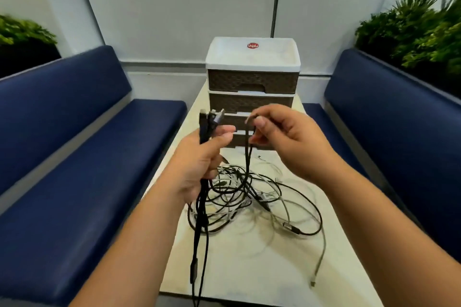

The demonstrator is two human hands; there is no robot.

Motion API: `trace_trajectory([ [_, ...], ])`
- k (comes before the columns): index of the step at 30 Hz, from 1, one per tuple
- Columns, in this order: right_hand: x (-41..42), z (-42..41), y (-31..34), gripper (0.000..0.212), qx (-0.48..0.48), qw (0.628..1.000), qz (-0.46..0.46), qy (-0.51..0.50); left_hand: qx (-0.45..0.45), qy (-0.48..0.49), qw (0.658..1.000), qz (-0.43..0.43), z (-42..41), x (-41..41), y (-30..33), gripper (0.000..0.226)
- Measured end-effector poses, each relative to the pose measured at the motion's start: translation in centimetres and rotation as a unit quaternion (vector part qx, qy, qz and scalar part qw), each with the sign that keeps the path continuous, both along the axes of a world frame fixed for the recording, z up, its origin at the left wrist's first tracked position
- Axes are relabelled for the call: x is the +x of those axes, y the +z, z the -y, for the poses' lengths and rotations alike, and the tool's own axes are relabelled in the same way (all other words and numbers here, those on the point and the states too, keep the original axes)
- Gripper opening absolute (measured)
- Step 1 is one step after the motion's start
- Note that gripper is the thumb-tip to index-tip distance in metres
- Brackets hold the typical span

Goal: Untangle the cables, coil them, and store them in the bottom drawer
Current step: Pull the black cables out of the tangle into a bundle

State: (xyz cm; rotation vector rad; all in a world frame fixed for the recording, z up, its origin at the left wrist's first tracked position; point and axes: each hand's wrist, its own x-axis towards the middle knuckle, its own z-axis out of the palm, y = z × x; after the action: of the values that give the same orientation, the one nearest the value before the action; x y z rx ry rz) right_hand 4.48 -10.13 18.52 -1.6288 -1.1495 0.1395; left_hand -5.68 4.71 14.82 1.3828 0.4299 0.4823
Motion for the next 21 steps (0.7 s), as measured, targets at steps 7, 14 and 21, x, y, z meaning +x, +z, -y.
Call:
trace_trajectory([
  [7,0.7,-0.6,3.4,0.017,0.094,0.994,-0.004,0.059,0.049,-0.007,0.999,0.004,2.7,2.9,0.5,0.024],
  [14,2.8,-1.5,-5.9,0.023,-0.105,0.991,-0.086,0.015,0.003,-0.029,0.997,0.078,2.2,2.6,4.5,0.026],
  [21,3.4,-3.3,-8.0,0.009,-0.138,0.985,-0.079,-0.061,-0.022,-0.02,0.989,0.145,0.1,1.9,6.3,0.029],
])
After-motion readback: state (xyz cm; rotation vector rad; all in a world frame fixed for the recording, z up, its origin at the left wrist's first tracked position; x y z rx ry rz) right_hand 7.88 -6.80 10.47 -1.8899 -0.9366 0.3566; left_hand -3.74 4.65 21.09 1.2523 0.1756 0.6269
